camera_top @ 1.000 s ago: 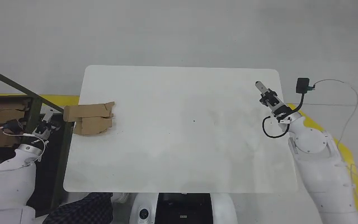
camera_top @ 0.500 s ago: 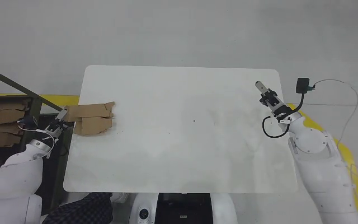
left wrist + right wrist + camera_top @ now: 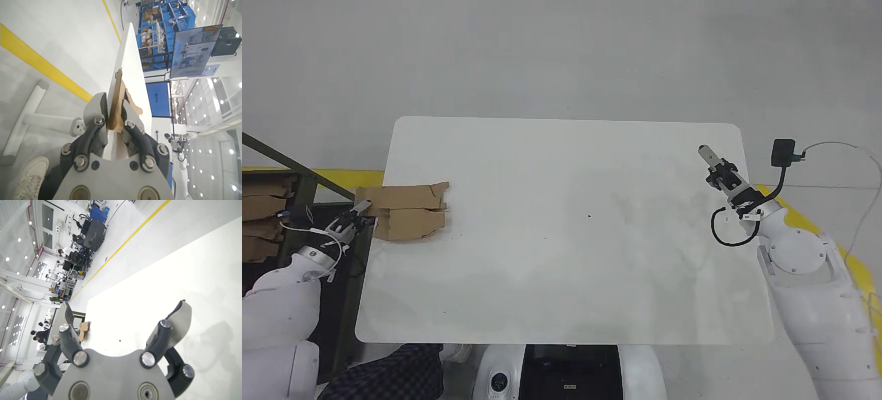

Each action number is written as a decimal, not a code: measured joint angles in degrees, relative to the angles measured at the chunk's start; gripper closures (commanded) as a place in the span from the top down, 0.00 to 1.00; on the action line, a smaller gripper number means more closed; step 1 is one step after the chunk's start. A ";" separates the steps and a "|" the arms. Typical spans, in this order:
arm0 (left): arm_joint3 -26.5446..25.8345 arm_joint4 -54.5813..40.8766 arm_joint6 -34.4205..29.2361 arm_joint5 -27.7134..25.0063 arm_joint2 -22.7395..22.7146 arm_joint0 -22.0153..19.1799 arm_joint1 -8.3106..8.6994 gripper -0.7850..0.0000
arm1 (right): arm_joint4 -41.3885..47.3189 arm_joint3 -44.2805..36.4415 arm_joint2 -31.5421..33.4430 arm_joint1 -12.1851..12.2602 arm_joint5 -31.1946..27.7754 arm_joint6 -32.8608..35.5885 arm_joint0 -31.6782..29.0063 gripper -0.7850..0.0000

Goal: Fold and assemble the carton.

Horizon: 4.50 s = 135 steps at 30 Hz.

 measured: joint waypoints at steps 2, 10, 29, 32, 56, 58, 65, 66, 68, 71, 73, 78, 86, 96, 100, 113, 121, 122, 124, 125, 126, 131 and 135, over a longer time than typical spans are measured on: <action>0.02 -0.23 -0.27 0.00 -0.20 -0.04 0.08 0.00 | 0.00 0.00 0.00 0.00 0.00 0.00 0.00 1.00; -1.12 -6.82 -4.53 0.38 -3.34 -0.20 0.76 0.00 | 0.00 0.00 0.00 0.00 0.00 0.00 0.00 1.00; -22.78 -20.25 -12.53 8.11 -7.70 4.00 2.34 0.00 | 0.00 0.00 0.00 0.00 0.00 0.00 0.00 1.00; -26.76 -21.17 -13.34 8.91 -6.72 4.54 1.95 0.00 | 0.00 0.00 0.00 0.00 0.00 0.00 0.00 1.00; -37.87 -17.66 -13.35 9.53 10.25 0.69 -3.70 0.00 | 0.00 0.00 0.00 0.00 0.00 0.00 0.00 1.00; -38.28 -16.64 -12.62 9.90 12.34 -0.11 -4.44 0.00 | 0.00 0.00 0.00 0.00 0.00 0.00 0.00 1.00; -38.02 -13.47 -10.22 11.84 18.63 -4.72 -6.92 0.00 | 0.00 0.00 0.00 0.00 0.00 0.00 0.00 1.00; -37.94 -13.18 -10.13 12.05 19.41 -5.42 -7.26 0.00 | 0.00 0.00 0.00 0.00 0.00 0.00 0.00 1.00; -37.79 -12.48 -10.02 12.39 21.25 -7.05 -8.07 0.00 | 0.00 0.00 0.00 0.00 0.00 0.00 0.00 1.00; -37.61 -11.82 -9.89 13.07 23.84 -9.43 -9.29 0.00 | 0.00 0.00 0.00 0.00 0.00 0.00 0.00 1.00; -37.42 -11.41 -9.98 13.53 25.57 -11.09 -10.14 0.00 | 0.00 0.00 0.00 0.00 0.00 0.00 0.00 1.00; -37.18 -8.97 -9.58 13.69 29.42 -14.21 -12.00 0.00 | 0.00 0.00 0.00 0.00 0.00 0.00 0.00 1.00; -36.93 -7.19 -9.85 14.44 34.32 -17.11 -14.65 0.00 | 0.00 0.00 0.00 0.00 0.00 0.00 0.00 1.00; -34.69 -6.64 -10.43 13.12 35.07 -18.38 -15.72 0.00 | 0.00 0.00 0.00 0.00 0.00 0.00 0.00 1.00; -34.72 -6.65 -10.43 13.14 35.07 -18.37 -15.72 0.00 | 0.00 0.00 0.00 0.00 0.00 0.00 0.00 1.00; -34.72 -6.64 -10.42 13.15 35.08 -18.37 -15.71 0.00 | 0.00 0.00 0.00 0.00 0.00 0.00 0.00 1.00; -34.72 -6.64 -10.42 13.15 35.07 -18.37 -15.71 0.00 | 0.00 0.00 0.00 0.00 0.00 0.00 0.00 1.00; -34.72 -6.64 -10.42 13.15 35.07 -18.37 -15.71 0.00 | 0.00 0.00 0.00 0.00 0.00 0.00 0.00 1.00; -34.72 -6.64 -10.42 13.15 35.07 -18.37 -15.71 0.00 | 0.00 0.00 0.00 0.00 0.00 0.00 0.00 1.00; -34.72 -6.64 -10.42 13.15 35.07 -18.37 -15.71 0.00 | 0.00 0.00 0.00 0.00 0.00 0.00 0.00 1.00; -34.72 -6.64 -10.42 13.15 35.07 -18.37 -15.71 0.00 | 0.04 -0.01 0.01 -0.01 0.00 -0.04 -0.03 1.00; -34.72 -6.64 -10.42 13.15 35.07 -18.37 -15.71 0.00 | 8.78 -0.16 -0.01 -0.20 -3.52 6.97 -0.46 1.00; -34.72 -6.64 -10.42 13.15 35.07 -18.37 -15.71 0.00 | 15.80 2.02 -0.17 -0.18 -7.52 16.06 0.36 1.00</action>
